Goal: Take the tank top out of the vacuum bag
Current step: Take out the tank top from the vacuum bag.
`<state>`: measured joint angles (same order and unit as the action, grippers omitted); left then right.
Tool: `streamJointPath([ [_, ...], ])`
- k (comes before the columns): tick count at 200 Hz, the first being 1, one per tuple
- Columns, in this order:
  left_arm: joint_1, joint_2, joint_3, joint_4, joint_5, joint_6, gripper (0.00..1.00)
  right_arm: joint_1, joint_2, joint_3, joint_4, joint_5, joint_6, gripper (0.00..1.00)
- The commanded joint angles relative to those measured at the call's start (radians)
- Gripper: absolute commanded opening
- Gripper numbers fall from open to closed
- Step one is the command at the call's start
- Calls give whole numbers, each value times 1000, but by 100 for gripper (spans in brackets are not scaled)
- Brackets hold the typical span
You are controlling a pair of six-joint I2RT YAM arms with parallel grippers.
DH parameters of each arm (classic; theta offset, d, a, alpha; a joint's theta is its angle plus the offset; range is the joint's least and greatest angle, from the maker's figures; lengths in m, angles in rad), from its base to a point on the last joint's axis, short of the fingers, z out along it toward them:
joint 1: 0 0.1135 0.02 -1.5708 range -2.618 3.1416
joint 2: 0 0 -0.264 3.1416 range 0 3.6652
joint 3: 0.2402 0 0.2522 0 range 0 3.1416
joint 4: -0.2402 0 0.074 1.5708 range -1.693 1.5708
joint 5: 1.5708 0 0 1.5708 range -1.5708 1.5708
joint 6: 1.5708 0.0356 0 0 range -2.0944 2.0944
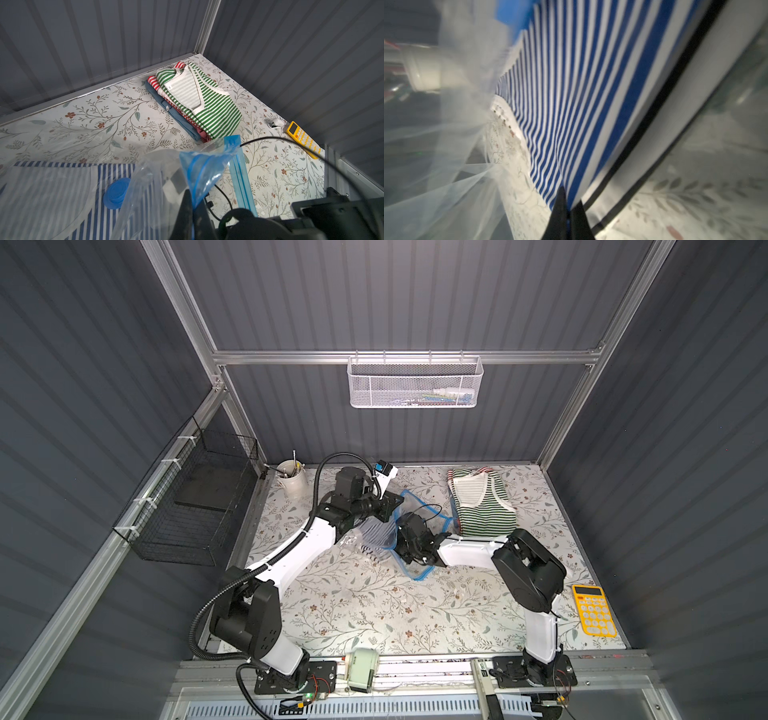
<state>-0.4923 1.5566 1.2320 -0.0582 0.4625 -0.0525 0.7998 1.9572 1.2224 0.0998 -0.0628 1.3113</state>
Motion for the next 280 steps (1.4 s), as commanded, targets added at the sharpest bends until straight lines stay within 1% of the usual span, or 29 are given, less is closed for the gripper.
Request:
streamJointPath([
  [1,-6,-24,-6,16,-2,19,0,1,-72,62,-100,39,-100,0],
  [17,-6,-22,-4,14,-6,17,0,16,-120,46,-104,61,-122,0],
  [36,-5,-20,-2,14,-11,16,0,37,-191,39,-183,108,-139,0],
  [62,-5,-15,-3,15,-7,10,0,39,-278,-74,-155,133,-112,0],
  [106,-6,-15,-3,18,-1,6,0,35,-275,-147,-100,126,-81,4],
  [119,-6,-19,-4,18,-3,7,0,32,-265,-167,-72,114,-66,10],
  [133,-5,-22,-4,18,0,6,0,28,-252,-182,-50,96,-51,13],
  [145,-5,-23,-5,18,2,6,0,27,-241,-194,-41,91,-40,20],
  [168,-6,-23,-5,22,8,3,0,23,-222,-231,7,77,-8,22],
  [189,-6,-18,-5,25,14,-1,0,18,-206,-267,67,54,27,29],
  [212,-6,-14,-4,26,16,-3,0,18,-197,-277,61,38,61,38],
  [232,-6,-13,-4,26,17,-3,0,19,-199,-295,81,25,85,43],
  [250,-6,-11,-4,28,18,-3,0,19,-200,-303,73,24,105,53],
  [261,-6,-10,-4,28,17,-4,0,19,-194,-308,78,26,110,57],
  [280,-5,-7,-4,28,21,-6,0,16,-172,-305,101,24,121,59],
])
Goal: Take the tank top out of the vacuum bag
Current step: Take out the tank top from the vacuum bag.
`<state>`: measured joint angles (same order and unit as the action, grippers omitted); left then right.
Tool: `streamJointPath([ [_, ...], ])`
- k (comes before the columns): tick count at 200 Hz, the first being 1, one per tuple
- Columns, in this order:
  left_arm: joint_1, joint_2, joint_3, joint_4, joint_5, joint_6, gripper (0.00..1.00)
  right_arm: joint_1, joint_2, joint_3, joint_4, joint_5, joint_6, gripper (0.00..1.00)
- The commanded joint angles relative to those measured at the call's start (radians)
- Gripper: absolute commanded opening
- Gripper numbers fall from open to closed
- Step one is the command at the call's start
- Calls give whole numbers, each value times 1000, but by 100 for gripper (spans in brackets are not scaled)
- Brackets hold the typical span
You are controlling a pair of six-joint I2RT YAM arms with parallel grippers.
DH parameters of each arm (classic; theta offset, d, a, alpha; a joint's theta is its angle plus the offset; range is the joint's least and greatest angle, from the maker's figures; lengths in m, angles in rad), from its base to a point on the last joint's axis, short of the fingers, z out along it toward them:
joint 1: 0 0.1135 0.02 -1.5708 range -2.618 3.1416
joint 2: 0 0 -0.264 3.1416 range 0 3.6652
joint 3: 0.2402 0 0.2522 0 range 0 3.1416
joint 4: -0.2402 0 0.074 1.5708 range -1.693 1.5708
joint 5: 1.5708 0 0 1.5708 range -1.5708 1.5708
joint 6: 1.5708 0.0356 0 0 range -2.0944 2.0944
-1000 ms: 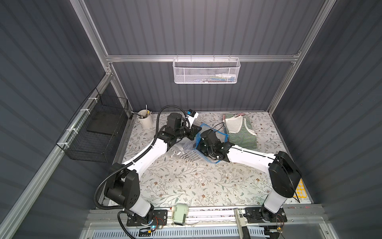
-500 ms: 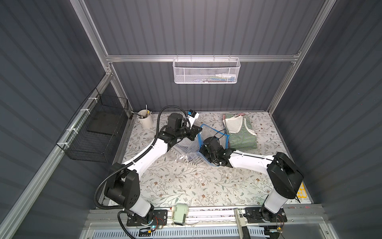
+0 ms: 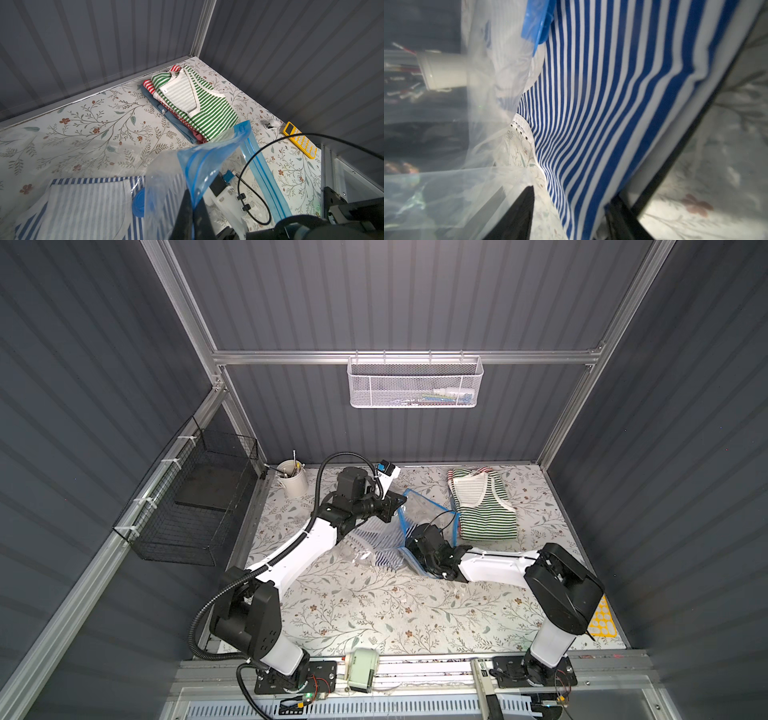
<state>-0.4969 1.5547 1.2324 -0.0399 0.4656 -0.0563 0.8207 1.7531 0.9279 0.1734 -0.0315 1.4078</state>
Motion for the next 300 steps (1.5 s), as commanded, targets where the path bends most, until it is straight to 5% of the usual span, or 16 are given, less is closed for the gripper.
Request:
streamJointPath([
  [1,-1,-6,-4,10,18,-2,0,-6,33,-11,30,-8,25,59],
  [27,-2,-7,-4,10,17,-2,0,-14,77,21,53,-28,26,55],
  [52,-2,-8,-5,8,14,1,0,-21,101,62,54,-34,14,37],
  [84,-2,-9,-5,8,11,3,0,-32,124,96,41,-43,-1,32],
  [109,-2,-10,-5,8,10,3,0,-50,164,107,97,-78,7,0],
  [203,27,-31,-11,5,-122,-44,0,16,-50,152,-133,118,-147,0],
  [242,27,-32,-11,-3,-154,-29,0,21,-103,285,-303,189,-256,0],
  [300,29,-17,-6,-14,-166,-19,0,18,-197,354,-449,206,-220,0],
])
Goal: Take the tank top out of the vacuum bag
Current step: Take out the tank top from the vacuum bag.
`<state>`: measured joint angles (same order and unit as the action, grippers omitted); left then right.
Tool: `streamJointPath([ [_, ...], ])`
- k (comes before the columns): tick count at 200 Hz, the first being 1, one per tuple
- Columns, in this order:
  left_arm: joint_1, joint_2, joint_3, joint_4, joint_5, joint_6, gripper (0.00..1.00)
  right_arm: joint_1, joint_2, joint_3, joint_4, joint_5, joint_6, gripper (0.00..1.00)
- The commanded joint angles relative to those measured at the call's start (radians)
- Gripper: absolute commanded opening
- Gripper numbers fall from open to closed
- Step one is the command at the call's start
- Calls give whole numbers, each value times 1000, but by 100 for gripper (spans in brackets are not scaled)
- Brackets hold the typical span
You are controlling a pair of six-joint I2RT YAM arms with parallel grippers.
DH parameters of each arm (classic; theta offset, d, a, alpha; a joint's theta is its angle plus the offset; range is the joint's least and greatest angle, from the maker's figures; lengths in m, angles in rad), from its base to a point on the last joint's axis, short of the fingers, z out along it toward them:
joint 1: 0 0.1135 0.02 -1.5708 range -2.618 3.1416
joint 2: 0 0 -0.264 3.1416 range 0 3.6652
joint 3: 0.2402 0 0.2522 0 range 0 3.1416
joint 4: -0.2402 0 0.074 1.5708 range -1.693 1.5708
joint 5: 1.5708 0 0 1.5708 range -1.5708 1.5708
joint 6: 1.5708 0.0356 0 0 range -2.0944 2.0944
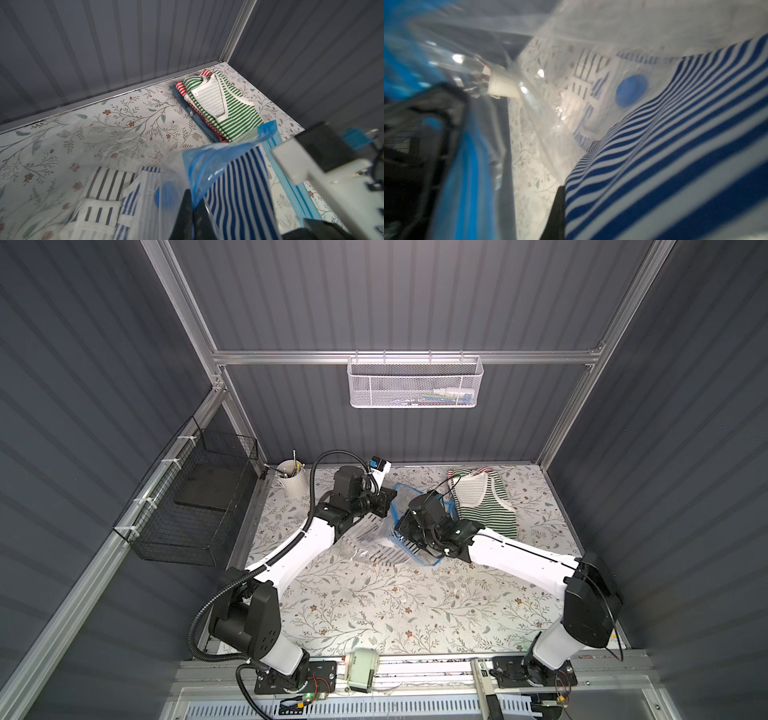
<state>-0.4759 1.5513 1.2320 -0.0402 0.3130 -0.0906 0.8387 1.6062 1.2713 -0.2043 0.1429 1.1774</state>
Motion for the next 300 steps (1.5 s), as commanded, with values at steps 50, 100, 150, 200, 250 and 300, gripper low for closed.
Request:
streamJointPath([
  [50,8,-10,-5,-15,-9,19,0,1,-143,7,-98,61,10,0],
  [100,12,-14,-3,-19,-5,21,0,-1,-223,13,-146,90,-1,0],
  [150,26,-20,-4,-17,2,15,0,0,-301,30,-203,77,-2,0],
  [200,34,-16,-1,-17,1,20,0,0,-375,35,-235,83,-28,0],
  [250,42,-20,-9,-12,-6,29,0,0,-401,125,-304,70,-54,0],
  [300,47,-20,-11,-12,-4,30,0,0,-437,168,-341,92,-71,0],
])
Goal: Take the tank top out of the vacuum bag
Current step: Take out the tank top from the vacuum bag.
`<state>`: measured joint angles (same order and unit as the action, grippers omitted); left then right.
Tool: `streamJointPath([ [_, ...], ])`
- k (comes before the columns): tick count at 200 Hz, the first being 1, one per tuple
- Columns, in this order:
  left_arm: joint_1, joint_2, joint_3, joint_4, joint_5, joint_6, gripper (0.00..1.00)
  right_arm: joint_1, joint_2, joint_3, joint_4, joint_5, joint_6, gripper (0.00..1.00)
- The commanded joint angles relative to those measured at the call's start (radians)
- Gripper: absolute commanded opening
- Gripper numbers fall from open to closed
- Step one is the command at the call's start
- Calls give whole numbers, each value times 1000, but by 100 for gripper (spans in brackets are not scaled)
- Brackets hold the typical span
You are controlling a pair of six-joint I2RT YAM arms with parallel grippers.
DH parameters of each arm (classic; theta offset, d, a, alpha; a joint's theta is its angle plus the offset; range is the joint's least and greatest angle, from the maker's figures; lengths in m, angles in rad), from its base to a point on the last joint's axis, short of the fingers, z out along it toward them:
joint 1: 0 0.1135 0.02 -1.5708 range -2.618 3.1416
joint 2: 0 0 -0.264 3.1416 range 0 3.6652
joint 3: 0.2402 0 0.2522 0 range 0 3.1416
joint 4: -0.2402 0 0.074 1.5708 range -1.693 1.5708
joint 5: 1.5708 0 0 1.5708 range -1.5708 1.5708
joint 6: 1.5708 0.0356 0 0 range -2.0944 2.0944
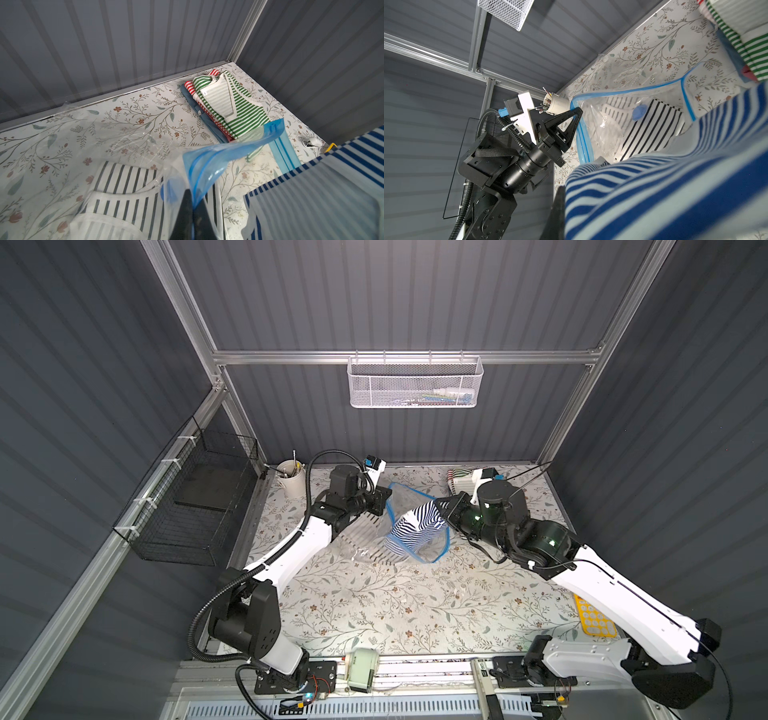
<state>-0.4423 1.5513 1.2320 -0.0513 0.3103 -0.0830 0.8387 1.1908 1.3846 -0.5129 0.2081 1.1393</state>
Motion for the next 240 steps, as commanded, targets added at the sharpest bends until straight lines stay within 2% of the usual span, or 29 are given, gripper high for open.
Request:
streamJointPath([
  [1,14,-20,-11,-1,-1,22,0,0,-22,58,-34,29,-34,0],
  [95,43,-17,-11,7,4,19,0,-26,12,274,-114,86,-156,0],
  [120,62,4,-13,13,4,16,0,-81,32,314,-125,30,-171,0],
  [179,98,6,-16,14,-16,13,0,-232,4,303,-148,-23,-211,0],
  [212,106,-2,-16,14,-17,10,0,-343,-16,225,-107,-68,-270,0],
  [240,108,1,-16,8,-25,16,0,-444,4,157,-55,-160,-324,0],
])
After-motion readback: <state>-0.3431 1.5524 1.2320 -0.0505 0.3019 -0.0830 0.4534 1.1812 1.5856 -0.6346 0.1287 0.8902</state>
